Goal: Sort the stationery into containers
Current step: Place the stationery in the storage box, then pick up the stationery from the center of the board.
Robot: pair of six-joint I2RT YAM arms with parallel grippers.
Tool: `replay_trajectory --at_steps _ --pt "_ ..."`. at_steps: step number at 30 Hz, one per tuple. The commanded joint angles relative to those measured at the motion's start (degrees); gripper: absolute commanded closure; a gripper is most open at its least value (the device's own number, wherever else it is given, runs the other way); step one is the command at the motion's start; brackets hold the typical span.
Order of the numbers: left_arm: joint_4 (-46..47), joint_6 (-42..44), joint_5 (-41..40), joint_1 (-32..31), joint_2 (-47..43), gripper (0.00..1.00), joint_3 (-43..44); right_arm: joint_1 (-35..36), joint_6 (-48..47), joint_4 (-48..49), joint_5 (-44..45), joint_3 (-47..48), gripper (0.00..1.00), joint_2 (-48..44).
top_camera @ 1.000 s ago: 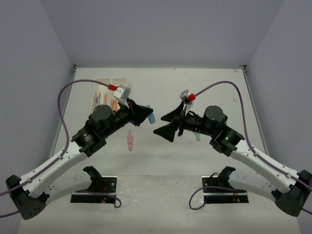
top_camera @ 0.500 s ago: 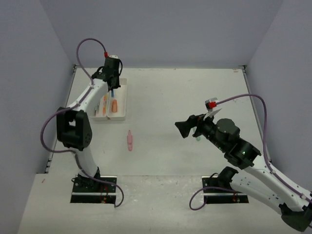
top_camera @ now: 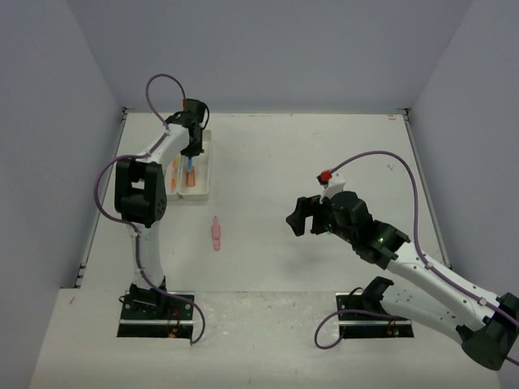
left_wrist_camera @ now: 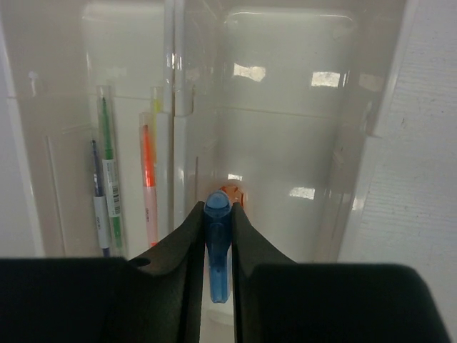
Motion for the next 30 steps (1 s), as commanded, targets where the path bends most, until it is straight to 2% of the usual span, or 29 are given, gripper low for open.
replay_trajectory --at_steps 1,2,3,6,8,9,11,12,13,15,17,19,20,23,30 --pt "-0.28 -0.28 2.22 -0.83 -2.51 0.68 -0.14 0.63 4.02 3.43 -4.26 0.64 0.07 1.40" --pt "-0.66 -0.33 2.00 -1.31 -2.56 0.56 0.02 2.07 4.99 4.45 -4.38 0.69 0.07 2.48" --pt "-1.27 -0.51 1.75 -1.63 -2.93 0.49 0.18 3.75 6.39 4.98 -3.13 1.35 0.07 4.78" --pt "-3.03 -0.96 2.54 -2.10 -4.50 0.40 1.06 8.41 9.98 5.68 0.59 3.95 0.07 11.53" --pt "-6.55 -1.60 1.99 -3.12 -6.44 0.26 3.58 11.25 13.16 5.84 2.30 7.32 0.07 18.39" --pt "-8.46 -1.93 0.90 -3.72 -7.79 0.24 4.60 12.47 14.38 5.65 3.26 9.17 0.07 21.84" --pt "-8.71 -2.76 -0.16 -4.70 -13.80 0.18 3.05 15.41 16.64 2.81 7.32 15.41 0.07 29.83" --pt "-8.11 -3.76 -0.39 -4.98 -19.52 0.14 1.75 16.52 17.30 0.43 10.00 20.07 0.07 33.14" --pt "-6.88 -4.21 -0.31 -5.10 -21.97 0.13 -0.15 17.54 17.68 -0.55 11.05 21.96 0.07 36.14" --pt "-1.54 -7.58 -0.42 -5.21 -38.65 0.09 -8.53 19.72 18.38 -3.27 12.13 30.51 0.10 44.59" --pt "3.21 -8.86 0.39 -5.22 -46.46 0.05 -17.09 21.09 18.91 -5.07 12.67 35.65 0.17 51.42" --pt "6.13 -10.69 0.82 -5.15 -58.36 0.01 -25.67 22.51 18.93 -8.62 13.32 42.42 0.24 56.87" --pt "6.92 -11.21 0.98 -5.13 -62.28 0.00 -27.15 22.74 18.95 -9.84 13.43 44.79 0.25 59.23" --pt "7.39 -11.68 1.42 -5.13 -71.64 0.00 -35.00 24.76 18.95 -11.74 14.66 51.17 0.33 66.31" --pt "6.51 -10.68 3.32 -5.13 -78.14 0.00 -43.97 25.00 19.19 -15.55 17.55 59.21 0.41 75.31"
